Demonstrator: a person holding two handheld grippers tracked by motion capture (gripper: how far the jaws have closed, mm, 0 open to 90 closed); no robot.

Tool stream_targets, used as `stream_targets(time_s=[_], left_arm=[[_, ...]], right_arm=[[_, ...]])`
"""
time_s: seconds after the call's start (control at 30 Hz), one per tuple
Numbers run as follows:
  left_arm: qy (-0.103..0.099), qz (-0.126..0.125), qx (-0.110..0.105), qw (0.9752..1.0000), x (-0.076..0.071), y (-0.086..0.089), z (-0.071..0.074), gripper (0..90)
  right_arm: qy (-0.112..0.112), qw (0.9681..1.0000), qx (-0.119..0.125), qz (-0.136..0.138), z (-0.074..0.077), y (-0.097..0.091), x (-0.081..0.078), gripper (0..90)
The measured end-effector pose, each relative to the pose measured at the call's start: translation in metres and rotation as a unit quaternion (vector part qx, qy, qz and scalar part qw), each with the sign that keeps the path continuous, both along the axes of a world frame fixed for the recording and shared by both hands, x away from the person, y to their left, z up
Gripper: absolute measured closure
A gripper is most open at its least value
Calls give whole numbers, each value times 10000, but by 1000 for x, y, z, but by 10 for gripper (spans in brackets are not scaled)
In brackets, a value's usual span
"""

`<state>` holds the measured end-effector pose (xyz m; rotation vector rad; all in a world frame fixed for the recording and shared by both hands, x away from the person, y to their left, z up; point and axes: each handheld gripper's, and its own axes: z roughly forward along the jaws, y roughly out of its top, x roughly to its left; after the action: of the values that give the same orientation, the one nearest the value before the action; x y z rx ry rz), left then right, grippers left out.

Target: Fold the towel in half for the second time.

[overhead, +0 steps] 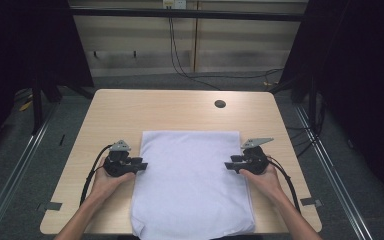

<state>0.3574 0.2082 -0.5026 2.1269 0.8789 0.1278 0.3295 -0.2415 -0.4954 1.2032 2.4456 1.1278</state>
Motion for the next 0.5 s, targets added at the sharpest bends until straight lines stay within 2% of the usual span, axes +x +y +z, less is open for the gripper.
stream_targets(time_s=[0.13,0.2,0.27,0.3,0.4,0.43,0.5], left_arm=[[-80,-16,15,10000,-3,1,-1,646],[-41,-23,13,10000,-4,1,-1,655],[117,-46,-181,9998,-6,3,-2,658],[75,-90,-123,9999,-7,3,-2,663],[29,-144,-26,9999,-11,1,-1,678],[-42,-154,43,9999,-12,0,0,682],[-3,-190,54,9998,-17,-1,0,682]], right_arm=[[119,9999,-15,15,-5,-1,4,558],[134,9999,-74,48,-4,0,2,558],[184,9998,-19,-19,-4,-1,-1,551],[198,9998,9,-103,-4,-1,-3,549],[145,9998,-123,-15,-3,0,-11,545],[188,9998,-66,-16,-3,0,-14,545],[241,9997,-49,21,-3,-2,-17,546]])
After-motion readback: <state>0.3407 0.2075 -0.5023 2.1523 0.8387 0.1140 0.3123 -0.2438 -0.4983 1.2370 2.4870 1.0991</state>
